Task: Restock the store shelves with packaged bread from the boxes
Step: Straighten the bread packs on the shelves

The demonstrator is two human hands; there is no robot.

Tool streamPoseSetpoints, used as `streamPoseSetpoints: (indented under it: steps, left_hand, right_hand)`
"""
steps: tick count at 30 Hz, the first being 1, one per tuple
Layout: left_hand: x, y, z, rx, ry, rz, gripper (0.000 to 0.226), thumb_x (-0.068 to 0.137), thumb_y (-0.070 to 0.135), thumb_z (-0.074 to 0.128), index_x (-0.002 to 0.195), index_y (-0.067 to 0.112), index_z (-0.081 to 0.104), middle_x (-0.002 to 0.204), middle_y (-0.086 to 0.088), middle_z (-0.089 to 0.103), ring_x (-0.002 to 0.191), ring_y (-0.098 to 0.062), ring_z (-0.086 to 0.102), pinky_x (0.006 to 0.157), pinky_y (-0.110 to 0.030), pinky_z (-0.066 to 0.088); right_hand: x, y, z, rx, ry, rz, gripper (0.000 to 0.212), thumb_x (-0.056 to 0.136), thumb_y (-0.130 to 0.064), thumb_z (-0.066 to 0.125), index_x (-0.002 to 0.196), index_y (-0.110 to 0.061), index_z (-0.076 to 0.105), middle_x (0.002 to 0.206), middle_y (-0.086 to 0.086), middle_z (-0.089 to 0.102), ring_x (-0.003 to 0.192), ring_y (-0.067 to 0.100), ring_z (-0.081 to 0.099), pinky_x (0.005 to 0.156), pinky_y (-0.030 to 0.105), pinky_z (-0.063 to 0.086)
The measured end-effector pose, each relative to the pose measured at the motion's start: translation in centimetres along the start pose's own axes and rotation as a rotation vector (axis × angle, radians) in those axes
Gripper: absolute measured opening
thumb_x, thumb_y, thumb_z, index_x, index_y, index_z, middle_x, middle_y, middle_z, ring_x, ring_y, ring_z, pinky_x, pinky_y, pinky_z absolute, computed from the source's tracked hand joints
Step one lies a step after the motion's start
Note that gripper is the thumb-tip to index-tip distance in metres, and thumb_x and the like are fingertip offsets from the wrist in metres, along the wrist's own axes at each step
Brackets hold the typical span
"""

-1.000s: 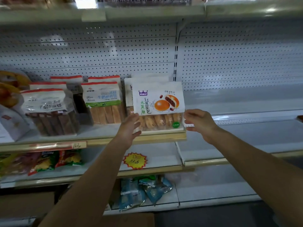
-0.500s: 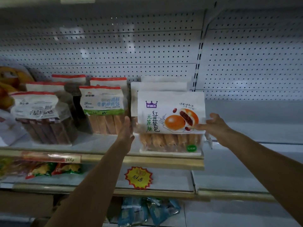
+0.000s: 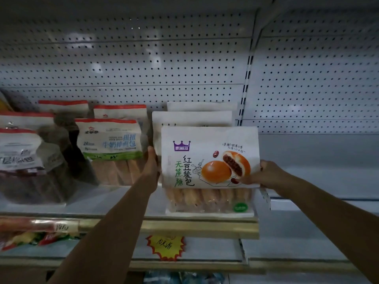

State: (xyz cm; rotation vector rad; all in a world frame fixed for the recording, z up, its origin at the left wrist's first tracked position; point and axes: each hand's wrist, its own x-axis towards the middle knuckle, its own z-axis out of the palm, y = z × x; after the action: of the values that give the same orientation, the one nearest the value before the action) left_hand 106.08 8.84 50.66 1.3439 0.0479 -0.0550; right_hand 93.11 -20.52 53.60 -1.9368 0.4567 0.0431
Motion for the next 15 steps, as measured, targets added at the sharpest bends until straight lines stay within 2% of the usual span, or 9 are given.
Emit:
streamPoseSetpoints:
  steps: [2, 3, 5, 7, 9, 12, 15]
  left_hand:
    - [2.5, -2.1, -1.5, 0.034, -0.145, -0.053, 0.085, 0.070, 0.087, 0.051, 0.130, 0.027, 0.059, 0.125, -0.007, 0.068, 0.125, -0.033, 0.057, 0.098, -0.048, 0.050]
    - [4.1, -3.4, -2.5, 0.046, -0.209, -0.092, 0.097, 0.064, 0.092, 0.049, 0.136, 0.028, 0.056, 0.132, -0.008, 0.064, 0.128, -0.033, 0.055, 0.105, -0.055, 0.043]
    - [2.2, -1.7, -2.6, 0.094, -0.270, -0.152, 0.092, 0.077, 0.088, 0.031, 0.142, 0.026, 0.051, 0.139, -0.008, 0.059, 0.130, -0.032, 0.053, 0.112, -0.057, 0.035]
    - [0.8, -0.4, -1.7, 0.049, -0.366, -0.192, 0.082, 0.090, 0.076, 0.013, 0.142, 0.025, 0.051, 0.138, -0.009, 0.060, 0.127, -0.031, 0.056, 0.109, -0.053, 0.040]
    - [0.4, 0.0, -1.0, 0.015, -0.414, -0.169, 0.078, 0.094, 0.071, 0.009, 0.139, 0.025, 0.052, 0.134, -0.008, 0.062, 0.123, -0.030, 0.060, 0.099, -0.048, 0.049]
    - [-1.4, 0.4, 0.0, -0.018, -0.370, -0.180, 0.076, 0.095, 0.069, 0.006, 0.133, 0.026, 0.056, 0.124, -0.006, 0.069, 0.112, -0.027, 0.067, 0.085, -0.043, 0.058]
    - [-3.2, -0.5, -0.3, -0.079, -0.336, -0.161, 0.075, 0.096, 0.068, 0.005, 0.125, 0.028, 0.061, 0.123, -0.007, 0.069, 0.108, -0.027, 0.069, 0.090, -0.049, 0.056]
  right_hand:
    - [-0.1, 0.0, 0.1, 0.023, -0.021, -0.029, 0.059, 0.061, -0.005, 0.089, 0.114, -0.005, 0.063, 0.101, 0.008, 0.072, 0.092, 0.018, 0.068, 0.063, 0.022, 0.056]
    - [-0.2, 0.0, 0.1, 0.033, -0.028, -0.041, 0.055, 0.062, -0.002, 0.088, 0.112, -0.005, 0.064, 0.098, 0.007, 0.072, 0.089, 0.016, 0.068, 0.060, 0.019, 0.053]
    - [-0.2, 0.2, 0.2, 0.038, -0.039, -0.056, 0.049, 0.063, 0.002, 0.086, 0.107, -0.007, 0.066, 0.095, 0.005, 0.072, 0.087, 0.014, 0.067, 0.062, 0.019, 0.052]
    - [-0.5, 0.3, 0.4, 0.041, -0.050, -0.076, 0.044, 0.064, 0.004, 0.084, 0.102, -0.010, 0.066, 0.092, 0.004, 0.072, 0.087, 0.015, 0.067, 0.065, 0.022, 0.050]
    - [-0.6, 0.5, 0.5, 0.050, -0.047, -0.101, 0.040, 0.064, 0.005, 0.084, 0.097, -0.010, 0.067, 0.089, 0.004, 0.072, 0.086, 0.018, 0.068, 0.064, 0.022, 0.050]
    - [-0.9, 1.0, 0.9, 0.071, -0.045, -0.138, 0.037, 0.064, 0.006, 0.083, 0.091, -0.015, 0.067, 0.086, 0.002, 0.072, 0.078, 0.011, 0.068, 0.057, 0.016, 0.050]
    - [-1.3, 1.4, 1.5, 0.092, -0.041, -0.195, 0.053, 0.059, 0.008, 0.085, 0.100, -0.020, 0.067, 0.094, -0.004, 0.073, 0.083, 0.006, 0.069, 0.061, 0.015, 0.053]
